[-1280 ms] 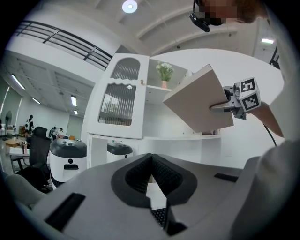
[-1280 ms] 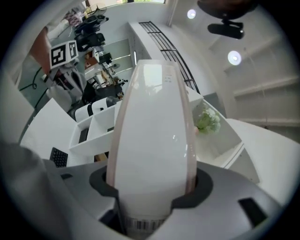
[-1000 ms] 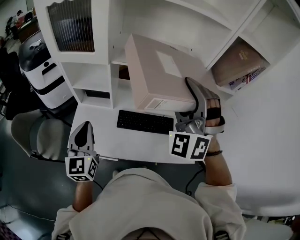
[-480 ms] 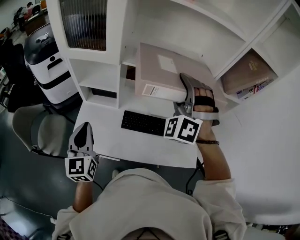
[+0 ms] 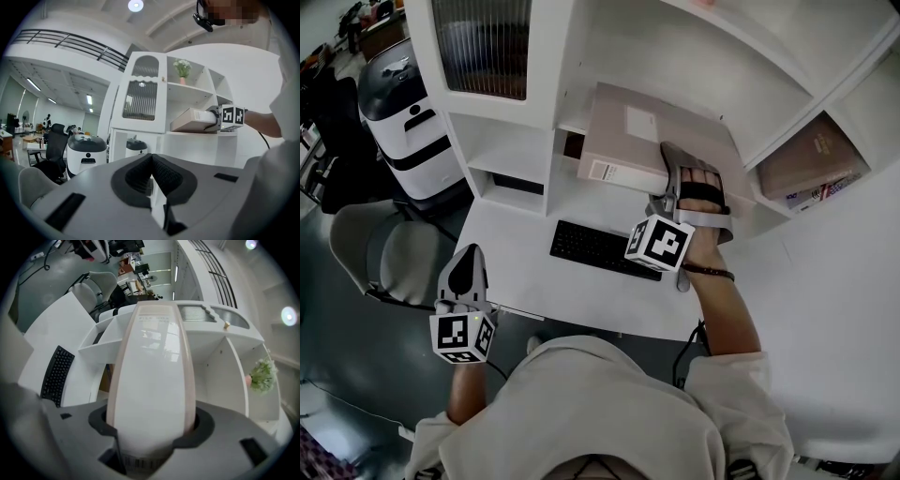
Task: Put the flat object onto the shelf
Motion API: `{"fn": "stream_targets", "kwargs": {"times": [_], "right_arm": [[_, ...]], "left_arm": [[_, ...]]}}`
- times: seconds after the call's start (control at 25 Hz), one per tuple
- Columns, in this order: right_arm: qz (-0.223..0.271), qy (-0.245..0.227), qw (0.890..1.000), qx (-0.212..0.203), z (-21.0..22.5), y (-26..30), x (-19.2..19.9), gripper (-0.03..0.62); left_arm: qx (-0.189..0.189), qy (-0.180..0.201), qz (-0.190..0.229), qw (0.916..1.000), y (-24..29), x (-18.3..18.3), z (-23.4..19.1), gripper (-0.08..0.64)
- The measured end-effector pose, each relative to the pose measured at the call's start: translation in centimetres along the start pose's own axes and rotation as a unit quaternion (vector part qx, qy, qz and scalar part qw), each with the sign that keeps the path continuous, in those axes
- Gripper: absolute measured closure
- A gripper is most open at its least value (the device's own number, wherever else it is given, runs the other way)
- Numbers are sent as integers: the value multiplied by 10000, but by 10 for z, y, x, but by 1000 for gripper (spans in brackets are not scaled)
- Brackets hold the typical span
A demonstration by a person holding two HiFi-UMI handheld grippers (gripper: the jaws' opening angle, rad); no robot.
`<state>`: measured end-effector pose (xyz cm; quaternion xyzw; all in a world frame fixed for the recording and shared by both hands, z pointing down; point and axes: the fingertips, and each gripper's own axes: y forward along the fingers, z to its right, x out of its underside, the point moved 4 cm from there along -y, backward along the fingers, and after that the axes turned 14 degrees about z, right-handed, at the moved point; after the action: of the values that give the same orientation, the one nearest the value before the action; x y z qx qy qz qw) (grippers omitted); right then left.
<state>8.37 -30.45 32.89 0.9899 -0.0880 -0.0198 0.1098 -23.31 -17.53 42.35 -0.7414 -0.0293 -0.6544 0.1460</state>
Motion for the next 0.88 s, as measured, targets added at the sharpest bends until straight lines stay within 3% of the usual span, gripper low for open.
{"fn": "stream_targets", "kwargs": {"times": [0.44, 0.88], "right_arm": [[65, 174, 9996, -196, -15, 37, 7, 252], [196, 583, 9955, -722, -21, 71, 12, 206]], "left_arm": [[-57, 34, -107, 9999, 8, 6, -2, 568], [-85, 22, -192, 9998, 18, 14, 3, 568]]}}
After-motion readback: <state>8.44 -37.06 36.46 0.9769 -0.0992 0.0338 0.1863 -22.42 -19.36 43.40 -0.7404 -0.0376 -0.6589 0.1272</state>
